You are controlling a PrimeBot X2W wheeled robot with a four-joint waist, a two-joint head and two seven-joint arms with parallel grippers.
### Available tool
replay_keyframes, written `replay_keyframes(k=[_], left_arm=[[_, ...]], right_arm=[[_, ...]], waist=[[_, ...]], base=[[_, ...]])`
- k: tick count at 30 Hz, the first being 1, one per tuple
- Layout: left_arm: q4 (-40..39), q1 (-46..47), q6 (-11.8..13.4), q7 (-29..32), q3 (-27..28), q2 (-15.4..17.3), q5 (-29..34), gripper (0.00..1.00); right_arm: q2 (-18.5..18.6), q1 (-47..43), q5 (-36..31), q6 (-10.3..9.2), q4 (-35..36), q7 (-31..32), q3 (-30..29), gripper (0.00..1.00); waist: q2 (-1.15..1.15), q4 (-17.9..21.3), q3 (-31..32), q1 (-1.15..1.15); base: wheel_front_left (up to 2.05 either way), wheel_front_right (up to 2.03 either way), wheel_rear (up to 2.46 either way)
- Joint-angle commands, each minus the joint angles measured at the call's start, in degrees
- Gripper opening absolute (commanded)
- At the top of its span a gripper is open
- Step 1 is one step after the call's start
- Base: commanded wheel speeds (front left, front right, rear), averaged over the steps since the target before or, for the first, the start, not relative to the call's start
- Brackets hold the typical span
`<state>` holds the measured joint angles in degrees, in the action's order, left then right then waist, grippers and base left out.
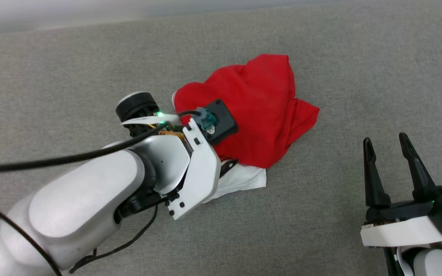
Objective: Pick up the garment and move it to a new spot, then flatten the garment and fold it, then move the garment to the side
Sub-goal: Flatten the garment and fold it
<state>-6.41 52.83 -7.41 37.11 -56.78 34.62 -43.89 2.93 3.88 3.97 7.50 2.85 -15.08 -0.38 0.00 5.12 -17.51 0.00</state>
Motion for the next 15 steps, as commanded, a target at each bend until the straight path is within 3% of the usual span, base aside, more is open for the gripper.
replay_keyframes(k=[1,9,15], left_arm=[[0.9,2.0,0.0,1.8,-3.1,0.9,-1.9,1.0],[4.6,7.4,0.0,5.4,-14.3,1.3,-6.2,1.0],[8.5,5.8,0.0,8.6,-16.7,0.7,-5.3,1.0]], right_arm=[[-0.1,1.3,0.0,-0.02,0.3,-0.1,0.2,1.0],[-0.1,3.6,0.5,-0.02,0.8,-0.1,0.9,1.0],[-0.1,4.8,1.0,-0.02,0.6,-0.1,1.4,1.0]], waist=[[0.0,1.0,-1.5,0.0],[0.0,2.7,-5.0,0.0],[0.0,3.7,-7.1,0.0]], base=[[0.0,0.0,0.0],[0.0,0.0,0.0],[0.0,0.0,0.0]])
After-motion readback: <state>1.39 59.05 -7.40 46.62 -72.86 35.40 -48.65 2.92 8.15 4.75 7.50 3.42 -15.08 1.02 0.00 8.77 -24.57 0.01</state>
